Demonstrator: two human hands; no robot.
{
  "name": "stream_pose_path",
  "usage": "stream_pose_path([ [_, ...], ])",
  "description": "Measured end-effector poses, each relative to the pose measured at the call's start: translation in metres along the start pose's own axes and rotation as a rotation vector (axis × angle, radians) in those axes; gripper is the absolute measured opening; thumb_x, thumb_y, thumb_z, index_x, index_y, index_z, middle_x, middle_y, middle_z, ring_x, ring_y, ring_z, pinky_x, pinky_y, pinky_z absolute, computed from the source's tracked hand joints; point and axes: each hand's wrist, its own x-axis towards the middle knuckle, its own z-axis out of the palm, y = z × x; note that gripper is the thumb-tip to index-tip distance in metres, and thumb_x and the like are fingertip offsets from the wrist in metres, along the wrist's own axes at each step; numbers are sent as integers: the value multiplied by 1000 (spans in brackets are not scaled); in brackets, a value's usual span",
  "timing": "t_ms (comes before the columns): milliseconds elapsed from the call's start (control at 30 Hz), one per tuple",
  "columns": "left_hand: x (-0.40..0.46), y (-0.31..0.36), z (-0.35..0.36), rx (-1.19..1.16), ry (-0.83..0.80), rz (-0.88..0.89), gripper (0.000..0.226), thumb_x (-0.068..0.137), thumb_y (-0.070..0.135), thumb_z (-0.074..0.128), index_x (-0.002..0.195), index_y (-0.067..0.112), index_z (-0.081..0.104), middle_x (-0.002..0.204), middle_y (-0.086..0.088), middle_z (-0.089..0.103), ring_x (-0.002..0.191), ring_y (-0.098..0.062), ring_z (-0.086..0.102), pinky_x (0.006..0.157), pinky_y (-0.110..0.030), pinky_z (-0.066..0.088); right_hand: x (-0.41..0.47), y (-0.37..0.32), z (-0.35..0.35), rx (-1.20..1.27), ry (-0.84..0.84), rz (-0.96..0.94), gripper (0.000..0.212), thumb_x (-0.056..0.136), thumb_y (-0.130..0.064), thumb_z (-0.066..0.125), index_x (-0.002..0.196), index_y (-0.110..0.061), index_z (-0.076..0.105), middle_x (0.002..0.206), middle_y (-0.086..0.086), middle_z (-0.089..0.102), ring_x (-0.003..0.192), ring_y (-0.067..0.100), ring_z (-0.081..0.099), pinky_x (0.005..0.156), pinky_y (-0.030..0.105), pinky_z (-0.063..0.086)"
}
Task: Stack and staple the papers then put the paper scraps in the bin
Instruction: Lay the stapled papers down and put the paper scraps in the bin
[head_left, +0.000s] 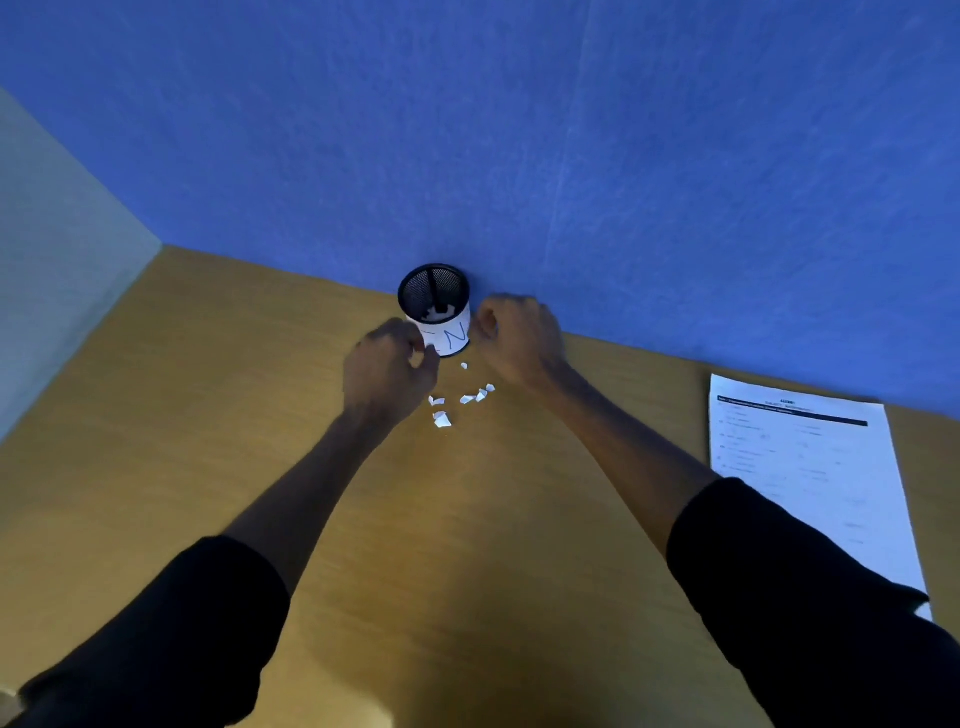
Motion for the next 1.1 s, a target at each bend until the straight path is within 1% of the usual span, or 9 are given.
stream_pose_path([
  [100, -23, -15, 14, 16, -234, 19, 39, 75, 25, 70, 111, 10, 65, 108, -7, 65, 94, -27, 63, 71, -34, 51, -17, 9, 14, -74, -126, -11, 34, 84, -40, 60, 92, -7, 66, 97, 12, 69, 89, 33, 65, 68, 32, 44],
  [167, -33, -23, 22, 20, -421, 31, 65, 74, 27, 72, 133, 9, 52, 132, -11, 54, 120, -29, 52, 92, -38, 48, -27, 10, 23, -110, -204, 12, 45, 81, -48, 63, 104, -9, 65, 108, 12, 65, 99, 33, 64, 73, 33, 45],
  [233, -40, -25, 27, 10, -501, 24, 73, 76, 26, 71, 140, 8, 44, 141, -15, 46, 129, -32, 43, 102, -39, 40, -37, 9, 33, -120, -253, 42, 56, 81, -53, 64, 118, -12, 62, 118, 11, 61, 108, 32, 62, 83, 36, 48],
  [367, -47, -23, 31, 17, -483, 69, 61, 79, 21, 69, 135, 6, 50, 136, -15, 47, 122, -33, 46, 98, -38, 41, -47, 4, 54, -149, -206, 66, 49, 89, -46, 60, 126, -14, 59, 123, 10, 58, 108, 29, 63, 84, 34, 49],
  [567, -51, -21, 34, 14, -420, 229, 29, 85, 6, 65, 115, 5, 67, 123, -12, 59, 110, -28, 57, 89, -32, 47, -46, -3, 67, -140, -200, 5, 23, 99, -12, 47, 105, -5, 67, 113, 13, 62, 100, 29, 65, 78, 34, 49],
  [733, -55, -20, 40, -41, -335, 226, 19, 81, -4, 64, 96, 3, 74, 100, -10, 68, 86, -25, 66, 75, -27, 49, -37, 7, 71, 91, -146, 148, 21, 91, -9, 52, 78, -4, 68, 83, 12, 70, 80, 26, 64, 65, 30, 46],
  [833, -55, -19, 42, -82, -322, 188, 19, 79, -7, 64, 91, 4, 74, 95, -8, 69, 80, -23, 67, 71, -24, 48, -29, 11, 69, 183, -88, 150, 15, 89, -8, 56, 89, -6, 71, 91, 11, 73, 91, 26, 65, 73, 26, 45],
  [933, -54, -17, 41, -112, -315, 159, 19, 77, -9, 64, 86, 4, 73, 91, -9, 69, 77, -23, 66, 69, -23, 45, -20, 8, 71, 110, -137, 110, 20, 93, -9, 54, 103, -5, 70, 106, 13, 69, 101, 28, 63, 78, 29, 45],
  [1100, -50, -20, 41, -119, -289, 120, 20, 76, -9, 63, 85, 5, 74, 89, -6, 70, 75, -22, 66, 67, -22, 45, -13, 4, 73, 9, -222, 81, 25, 94, -12, 49, 109, -12, 68, 113, 9, 66, 106, 26, 61, 74, 24, 34],
])
